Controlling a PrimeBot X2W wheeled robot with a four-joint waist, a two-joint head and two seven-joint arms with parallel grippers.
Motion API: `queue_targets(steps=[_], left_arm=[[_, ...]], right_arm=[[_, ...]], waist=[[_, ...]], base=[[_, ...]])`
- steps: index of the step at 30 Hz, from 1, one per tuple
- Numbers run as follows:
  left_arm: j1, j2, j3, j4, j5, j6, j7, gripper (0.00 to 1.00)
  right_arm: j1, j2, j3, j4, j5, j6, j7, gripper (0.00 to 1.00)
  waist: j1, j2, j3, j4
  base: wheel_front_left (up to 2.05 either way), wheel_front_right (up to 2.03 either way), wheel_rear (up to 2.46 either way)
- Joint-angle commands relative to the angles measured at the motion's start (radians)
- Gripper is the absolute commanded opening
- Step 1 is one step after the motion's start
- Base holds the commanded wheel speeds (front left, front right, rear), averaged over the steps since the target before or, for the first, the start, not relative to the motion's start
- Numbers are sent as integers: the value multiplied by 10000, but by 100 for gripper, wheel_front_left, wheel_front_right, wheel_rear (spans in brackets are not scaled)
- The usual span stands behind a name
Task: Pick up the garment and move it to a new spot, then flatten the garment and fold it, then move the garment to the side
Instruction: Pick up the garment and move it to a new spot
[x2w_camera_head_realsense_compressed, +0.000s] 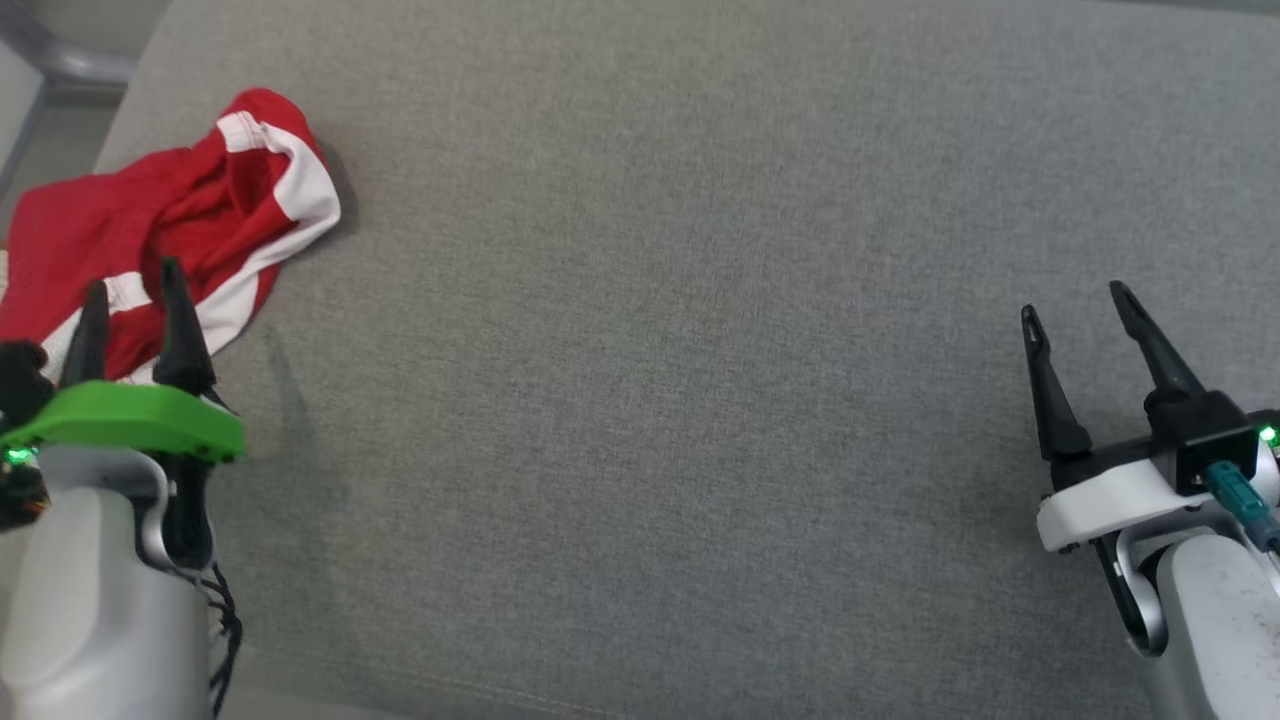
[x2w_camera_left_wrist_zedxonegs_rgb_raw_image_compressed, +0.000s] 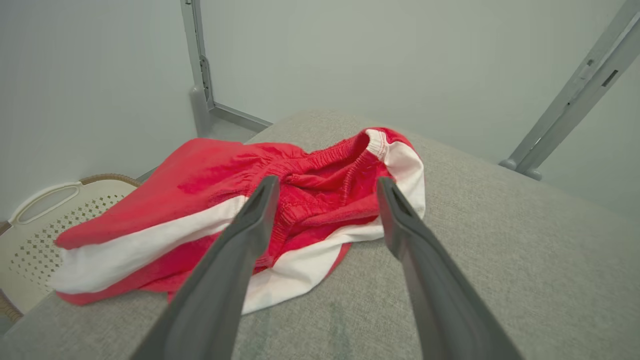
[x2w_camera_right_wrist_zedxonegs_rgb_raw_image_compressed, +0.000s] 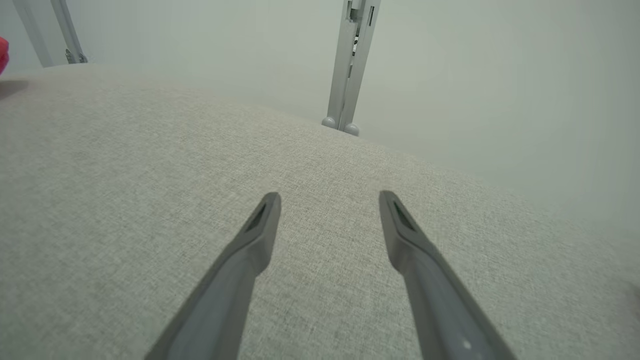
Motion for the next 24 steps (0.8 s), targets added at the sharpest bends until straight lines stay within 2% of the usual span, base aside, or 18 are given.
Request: queue_targets(steps=[1, 3, 5, 7, 10, 12, 13, 14, 15, 16, 24], left_arm=[[-605, 187, 73, 423, -13, 98, 42, 100], [-1236, 425, 243, 1244, -126, 323, 219, 100], [-1845, 789, 369, 2084, 35, 734, 359, 100], [-2295, 887, 601, 2813, -163, 1067, 460, 100], [-2651, 1107, 555, 3790, -147, 1128, 804, 100], [-2927, 1195, 523, 4240, -213, 990, 962, 100], [-3007, 1167, 502, 4457, -242, 895, 986, 60], [-3031, 1159, 447, 4582, -220, 813, 949, 27], [-3075, 1152, 383, 4719, -208, 701, 911, 8], [-3120, 1157, 293, 4797, -159, 610, 916, 0], [-3468, 1497, -194, 4842, 134, 233, 398, 0]], right_arm=[[-265, -135, -6, -98, 14, -17, -22, 100], [-361, -228, 45, -150, 29, -17, -22, 100], [-446, -329, 105, -235, 76, -17, -22, 100], [-476, -360, 151, -248, 103, -19, -20, 100], [-483, -307, 114, -230, 152, -19, 4, 100], [-468, -262, 45, -205, 200, -19, 6, 100], [-463, -240, 4, -196, 217, -19, 7, 100], [-429, -220, -22, -176, 226, -20, 12, 100], [-382, -171, -36, -143, 245, -20, 15, 100], [-341, -124, -37, -111, 261, -19, 15, 100], [-92, 420, 4, 62, 397, -14, 4, 100]], waist=[[-1, 0, 2094, -371], [-1, 0, 2265, -423], [-1, 0, 2399, -498], [-1, 0, 2453, -558], [-1, 0, 2432, -656], [-1, 0, 2405, -701], [-1, 0, 2363, -712], [-1, 0, 2312, -714], [-1, 0, 2238, -715], [-1, 0, 2174, -714], [-1, 0, 1144, -689]], base=[[0, 0, 0], [0, 0, 0], [0, 0, 0], [0, 0, 0], [0, 0, 0], [0, 0, 0], [0, 0, 0], [0, 0, 0], [0, 0, 0], [0, 0, 0], [0, 0, 0]])
